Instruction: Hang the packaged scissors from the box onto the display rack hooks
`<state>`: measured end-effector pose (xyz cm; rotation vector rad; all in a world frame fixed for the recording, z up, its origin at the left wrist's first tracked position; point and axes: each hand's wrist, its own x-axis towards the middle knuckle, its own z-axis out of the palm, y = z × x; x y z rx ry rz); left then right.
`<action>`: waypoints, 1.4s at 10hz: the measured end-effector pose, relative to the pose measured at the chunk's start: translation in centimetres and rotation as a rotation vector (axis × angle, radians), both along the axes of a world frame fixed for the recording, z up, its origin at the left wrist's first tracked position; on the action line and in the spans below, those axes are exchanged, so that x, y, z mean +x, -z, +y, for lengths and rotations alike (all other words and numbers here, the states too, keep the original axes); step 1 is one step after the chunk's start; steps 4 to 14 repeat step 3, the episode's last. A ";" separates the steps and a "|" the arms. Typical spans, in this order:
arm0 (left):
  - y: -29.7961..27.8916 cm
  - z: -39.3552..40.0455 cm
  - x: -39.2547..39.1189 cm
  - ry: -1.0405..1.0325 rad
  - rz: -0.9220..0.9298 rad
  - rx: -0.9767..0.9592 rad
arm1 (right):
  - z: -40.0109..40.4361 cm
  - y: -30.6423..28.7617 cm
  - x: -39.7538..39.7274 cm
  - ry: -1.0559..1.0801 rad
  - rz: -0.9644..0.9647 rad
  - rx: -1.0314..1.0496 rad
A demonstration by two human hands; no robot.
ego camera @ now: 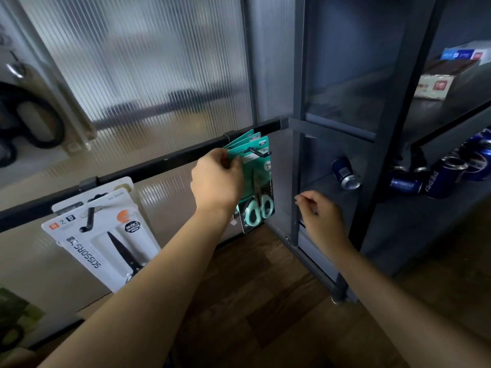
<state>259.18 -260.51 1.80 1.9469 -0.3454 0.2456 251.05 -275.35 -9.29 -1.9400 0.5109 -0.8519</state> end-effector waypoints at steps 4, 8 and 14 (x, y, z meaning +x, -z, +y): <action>-0.1 4.0 -3.3 0.034 -0.108 0.171 | 3.8 -4.3 -1.9 0.137 -0.057 -0.261; -0.1 4.0 -3.3 0.034 -0.108 0.171 | 3.8 -4.3 -1.9 0.137 -0.057 -0.261; -0.1 4.0 -3.3 0.034 -0.108 0.171 | 3.8 -4.3 -1.9 0.137 -0.057 -0.261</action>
